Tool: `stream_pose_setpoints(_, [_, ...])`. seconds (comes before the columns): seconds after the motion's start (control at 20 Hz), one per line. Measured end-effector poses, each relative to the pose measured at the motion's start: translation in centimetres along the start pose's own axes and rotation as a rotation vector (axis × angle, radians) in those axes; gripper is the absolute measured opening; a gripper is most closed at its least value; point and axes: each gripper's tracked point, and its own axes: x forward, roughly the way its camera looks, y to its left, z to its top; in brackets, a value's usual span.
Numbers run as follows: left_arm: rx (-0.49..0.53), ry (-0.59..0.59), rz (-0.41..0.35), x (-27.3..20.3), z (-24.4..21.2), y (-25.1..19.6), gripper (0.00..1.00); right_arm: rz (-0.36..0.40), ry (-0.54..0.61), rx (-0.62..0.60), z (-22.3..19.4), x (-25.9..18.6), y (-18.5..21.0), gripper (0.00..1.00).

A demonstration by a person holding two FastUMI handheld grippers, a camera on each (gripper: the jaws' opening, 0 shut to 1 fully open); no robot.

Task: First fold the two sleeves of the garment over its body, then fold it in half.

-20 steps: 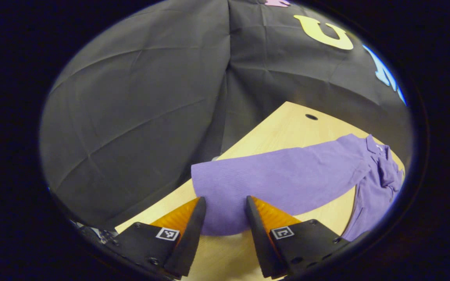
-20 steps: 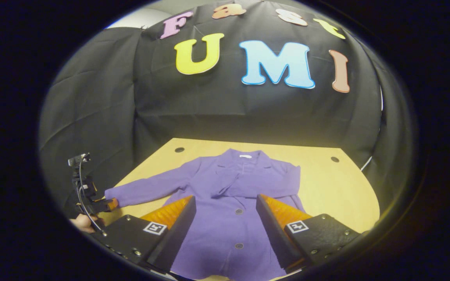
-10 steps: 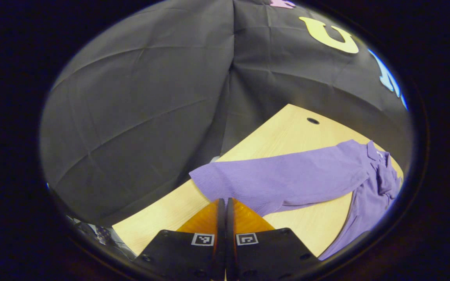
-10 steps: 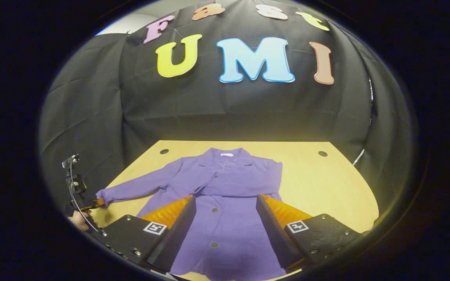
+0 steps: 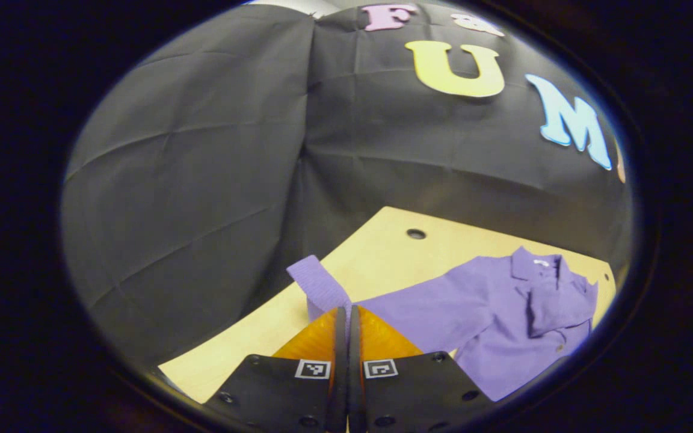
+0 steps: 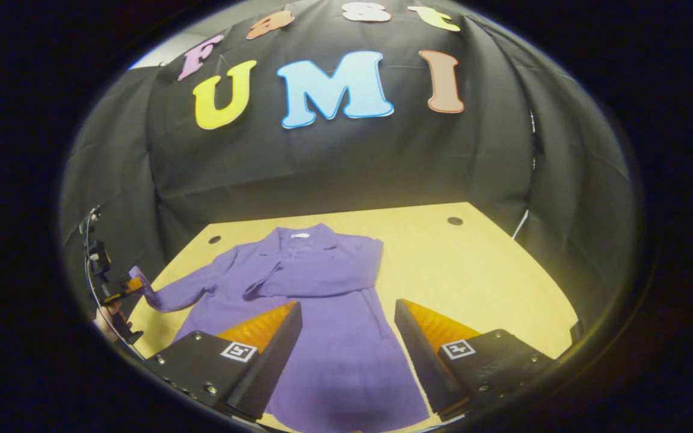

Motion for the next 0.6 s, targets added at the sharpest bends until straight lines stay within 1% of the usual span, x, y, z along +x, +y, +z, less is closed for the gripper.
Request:
stream_pose_setpoints(0.3, [0.069,-0.046,-0.183,-0.7,3.1,-13.8,0.06,-0.038,-0.026,-0.017,0.9,-0.6,-4.1,0.96])
stream_pose_setpoints(0.45, [0.101,-0.060,-0.280,-1.6,3.8,-20.6,0.07,-0.043,-0.025,-0.009,0.6,-0.6,-5.3,0.96])
stream_pose_setpoints(0.6, [0.158,-0.067,-0.374,-2.8,3.4,-27.0,0.06,-0.039,-0.016,-0.013,0.0,-0.4,-5.9,0.96])
